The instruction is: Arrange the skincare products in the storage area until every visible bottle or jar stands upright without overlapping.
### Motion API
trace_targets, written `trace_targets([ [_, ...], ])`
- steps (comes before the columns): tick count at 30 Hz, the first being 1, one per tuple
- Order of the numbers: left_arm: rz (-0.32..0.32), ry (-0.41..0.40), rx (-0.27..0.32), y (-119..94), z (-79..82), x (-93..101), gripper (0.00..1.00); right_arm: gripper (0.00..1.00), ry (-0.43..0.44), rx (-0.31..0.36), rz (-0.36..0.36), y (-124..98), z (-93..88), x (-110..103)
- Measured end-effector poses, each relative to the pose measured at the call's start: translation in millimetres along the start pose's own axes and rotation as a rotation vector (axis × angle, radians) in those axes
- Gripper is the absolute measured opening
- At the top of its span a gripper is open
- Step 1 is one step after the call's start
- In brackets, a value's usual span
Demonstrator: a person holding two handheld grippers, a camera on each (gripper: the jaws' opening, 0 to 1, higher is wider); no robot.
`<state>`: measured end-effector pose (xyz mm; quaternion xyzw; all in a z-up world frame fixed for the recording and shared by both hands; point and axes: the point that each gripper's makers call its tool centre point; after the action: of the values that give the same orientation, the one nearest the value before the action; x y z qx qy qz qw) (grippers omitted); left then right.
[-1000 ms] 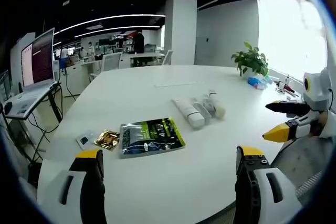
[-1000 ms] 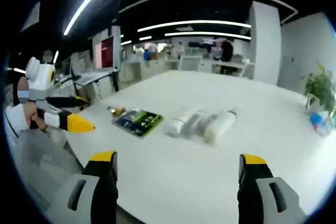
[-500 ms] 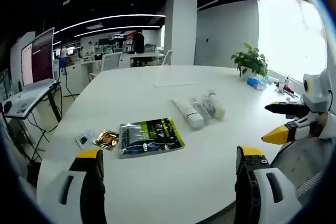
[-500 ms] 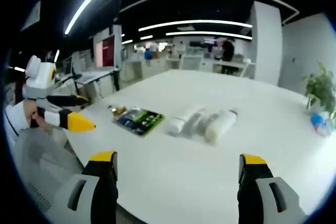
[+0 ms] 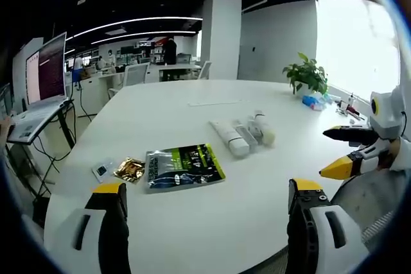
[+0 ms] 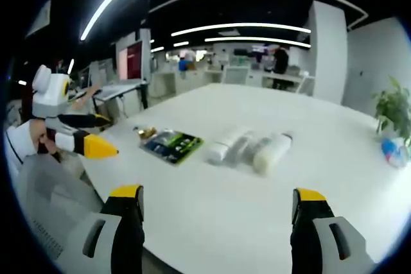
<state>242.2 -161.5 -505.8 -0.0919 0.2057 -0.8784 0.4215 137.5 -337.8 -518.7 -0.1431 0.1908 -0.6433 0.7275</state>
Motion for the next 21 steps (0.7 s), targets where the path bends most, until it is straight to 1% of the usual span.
trace_targets([
  [17,-0.002,-0.004,-0.001,0.8,0.0,-0.8,0.99,1.00,-0.008,-0.006,-0.004,0.6,-0.4,1.0],
  [21,0.000,-0.007,-0.003,1.6,-0.4,-1.3,0.99,1.00,0.001,-0.006,-0.012,0.5,-0.5,3.3],
])
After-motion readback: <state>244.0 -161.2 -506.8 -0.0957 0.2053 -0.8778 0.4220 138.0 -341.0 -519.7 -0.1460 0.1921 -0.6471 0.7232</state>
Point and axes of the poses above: the point that each gripper's makers call its tool centre point, and the gripper's own axes: y roughly forward along the fingers, x roughly to its right, z roughly out of its top, and after that the axes turned 10 degrees about z, right-handed
